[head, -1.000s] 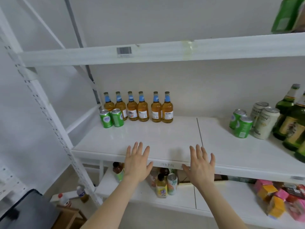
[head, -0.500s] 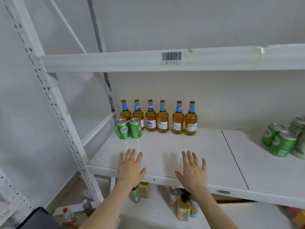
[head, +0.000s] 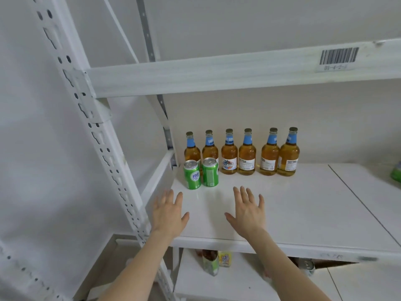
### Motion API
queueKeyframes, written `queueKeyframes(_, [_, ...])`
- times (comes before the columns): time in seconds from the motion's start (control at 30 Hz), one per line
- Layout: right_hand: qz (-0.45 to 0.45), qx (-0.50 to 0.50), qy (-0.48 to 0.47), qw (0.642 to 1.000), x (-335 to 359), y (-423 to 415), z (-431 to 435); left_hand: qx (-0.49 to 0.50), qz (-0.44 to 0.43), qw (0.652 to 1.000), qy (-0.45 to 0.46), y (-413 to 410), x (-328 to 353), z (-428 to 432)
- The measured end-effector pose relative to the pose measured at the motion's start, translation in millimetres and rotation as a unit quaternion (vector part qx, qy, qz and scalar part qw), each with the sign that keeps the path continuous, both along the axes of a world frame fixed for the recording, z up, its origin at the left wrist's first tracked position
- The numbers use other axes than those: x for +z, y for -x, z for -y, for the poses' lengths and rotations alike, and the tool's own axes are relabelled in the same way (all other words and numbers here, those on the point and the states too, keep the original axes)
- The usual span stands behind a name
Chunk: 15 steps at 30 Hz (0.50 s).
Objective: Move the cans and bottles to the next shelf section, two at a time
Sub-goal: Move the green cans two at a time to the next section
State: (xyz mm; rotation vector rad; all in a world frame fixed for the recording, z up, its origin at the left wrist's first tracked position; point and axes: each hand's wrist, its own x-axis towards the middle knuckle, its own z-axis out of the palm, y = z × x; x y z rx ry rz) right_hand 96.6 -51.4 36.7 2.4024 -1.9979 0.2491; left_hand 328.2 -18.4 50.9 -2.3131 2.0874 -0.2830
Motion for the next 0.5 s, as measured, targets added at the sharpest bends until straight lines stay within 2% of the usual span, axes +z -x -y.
queueKeyframes(0.2, [-0.003,-0.008,-0.010,1.000,5.9,-39.1,24.0,-0.023,-0.003,1.000,-0.002,-29.7,-12.7,32.3])
queueKeyframes(0.5, [0.041,-0.027,-0.018,0.999,-7.0,-54.5,96.3,-0.026,-0.070,0.997,0.008,-44.1,-32.6,100.7])
